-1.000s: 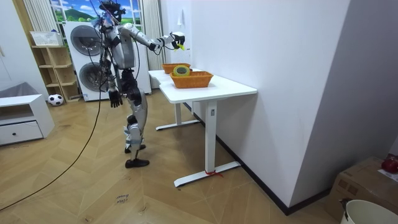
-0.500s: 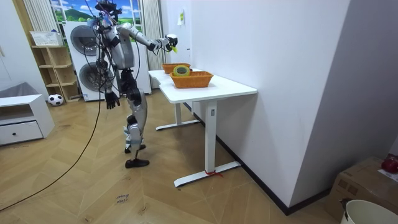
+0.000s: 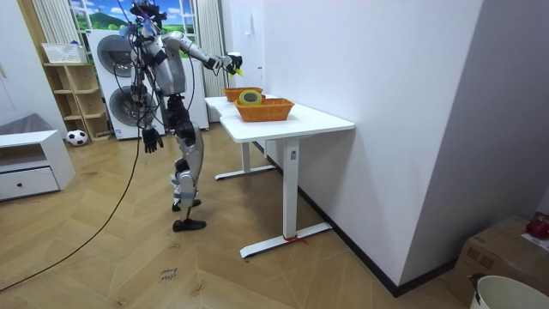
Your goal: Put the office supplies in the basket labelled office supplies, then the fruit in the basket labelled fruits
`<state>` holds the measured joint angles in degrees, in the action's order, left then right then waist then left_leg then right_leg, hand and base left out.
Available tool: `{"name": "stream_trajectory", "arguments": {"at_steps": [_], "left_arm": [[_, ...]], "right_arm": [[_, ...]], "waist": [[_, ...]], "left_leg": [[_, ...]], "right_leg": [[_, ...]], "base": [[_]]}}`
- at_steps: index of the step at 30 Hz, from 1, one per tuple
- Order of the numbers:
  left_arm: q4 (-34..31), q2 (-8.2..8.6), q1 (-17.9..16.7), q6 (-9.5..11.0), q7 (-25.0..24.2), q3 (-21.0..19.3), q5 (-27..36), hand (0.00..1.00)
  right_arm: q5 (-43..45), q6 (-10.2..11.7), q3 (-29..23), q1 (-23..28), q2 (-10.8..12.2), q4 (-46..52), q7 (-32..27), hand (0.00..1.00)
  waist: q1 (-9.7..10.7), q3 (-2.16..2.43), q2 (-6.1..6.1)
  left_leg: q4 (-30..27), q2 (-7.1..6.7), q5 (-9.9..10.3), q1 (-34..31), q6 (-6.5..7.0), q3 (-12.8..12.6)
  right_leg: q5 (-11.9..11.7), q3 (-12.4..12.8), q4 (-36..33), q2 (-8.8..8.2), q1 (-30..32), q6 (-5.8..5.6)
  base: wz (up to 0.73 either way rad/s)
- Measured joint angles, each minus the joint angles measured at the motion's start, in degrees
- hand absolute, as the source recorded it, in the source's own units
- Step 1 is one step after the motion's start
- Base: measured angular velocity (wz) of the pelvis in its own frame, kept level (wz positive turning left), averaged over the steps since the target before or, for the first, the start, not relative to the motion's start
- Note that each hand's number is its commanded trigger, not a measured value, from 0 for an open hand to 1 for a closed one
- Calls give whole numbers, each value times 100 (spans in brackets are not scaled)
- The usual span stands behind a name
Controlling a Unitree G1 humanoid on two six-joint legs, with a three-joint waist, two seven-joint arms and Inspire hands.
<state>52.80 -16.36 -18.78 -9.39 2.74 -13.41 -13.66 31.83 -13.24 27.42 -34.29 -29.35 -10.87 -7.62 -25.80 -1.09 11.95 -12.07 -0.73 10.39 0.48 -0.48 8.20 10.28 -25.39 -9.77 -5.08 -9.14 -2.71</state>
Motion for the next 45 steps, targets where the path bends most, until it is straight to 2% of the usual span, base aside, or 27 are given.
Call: {"name": "stream_trajectory", "arguments": {"at_steps": [3, 6, 7, 8, 9, 10, 11, 17, 33, 45], "left_arm": [[-30, -45, 3, -2, -75, 13, -50, 0], [-57, -43, 33, 2, -93, 23, -54, 0], [-68, -41, 34, 3, -93, 23, -72, 0], [-85, -39, 33, 3, -92, 22, -107, 0], [-98, -38, 31, 3, -92, 22, -111, 0], [-110, -37, 31, 3, -92, 22, -112, 0], [-112, -35, 28, 3, -90, 22, -113, 0], [-111, -30, 22, 3, -74, 22, -113, 0], [-78, -30, 49, 25, -54, 17, -119, 0], [250, -30, 181, 117, -90, 8, -222, 0]], "right_arm": [[77, -9, 86, 2, 232, -10, 1, 100], [223, 1, 119, 1, 334, -27, 2, 100], [230, 7, 119, 1, 362, -45, 2, 90], [230, 28, 119, 1, 368, -84, 3, 73], [230, 36, 119, 0, 368, -112, 3, 60], [230, 69, 119, 1, 369, -184, 5, 14], [230, 67, 120, 1, 378, -214, 19, 0], [230, 91, 120, 1, 382, -289, 20, 0], [274, 202, 285, 1, 388, -424, 22, 0], [269, 272, 286, 0, 388, -425, 148, 0]], "waist": [[-24, 2, 4], [-58, 5, 16], [-84, 9, 23], [-103, 16, 31], [-108, 18, 34], [-125, 21, 39], [-133, 22, 39], [-132, 19, 35], [-142, 13, 31], [-147, 3, 66]], "left_leg": [[-4, -5, 0, -24, 0, -17], [3, -6, 0, -34, 1, -15], [14, -6, 0, -36, 1, -15], [22, -6, 0, -33, 1, -14], [23, -6, 0, -32, 1, -13], [23, -6, 0, -32, 1, -10], [23, -6, 0, -33, 1, -6], [35, -5, 0, -36, 1, -5], [41, -4, 0, -73, 1, -6], [36, -2, 0, -73, 1, -8]], "right_leg": [[0, -17, 0, -7, 17, 0], [0, -31, 0, -8, 21, 0], [0, -32, 0, -8, 17, 0], [0, -34, 0, -8, 16, 0], [0, -34, 0, -8, 15, 0], [0, -41, 0, -8, 11, 0], [0, -48, 0, -8, 10, 0], [1, -151, 2, -13, 8, -2], [2, -157, 14, -13, 40, -3], [2, -156, 15, -13, 56, -3]], "base": [[-1], [0], [0], [0], [0], [3], [3], [0], [0], [0]]}}
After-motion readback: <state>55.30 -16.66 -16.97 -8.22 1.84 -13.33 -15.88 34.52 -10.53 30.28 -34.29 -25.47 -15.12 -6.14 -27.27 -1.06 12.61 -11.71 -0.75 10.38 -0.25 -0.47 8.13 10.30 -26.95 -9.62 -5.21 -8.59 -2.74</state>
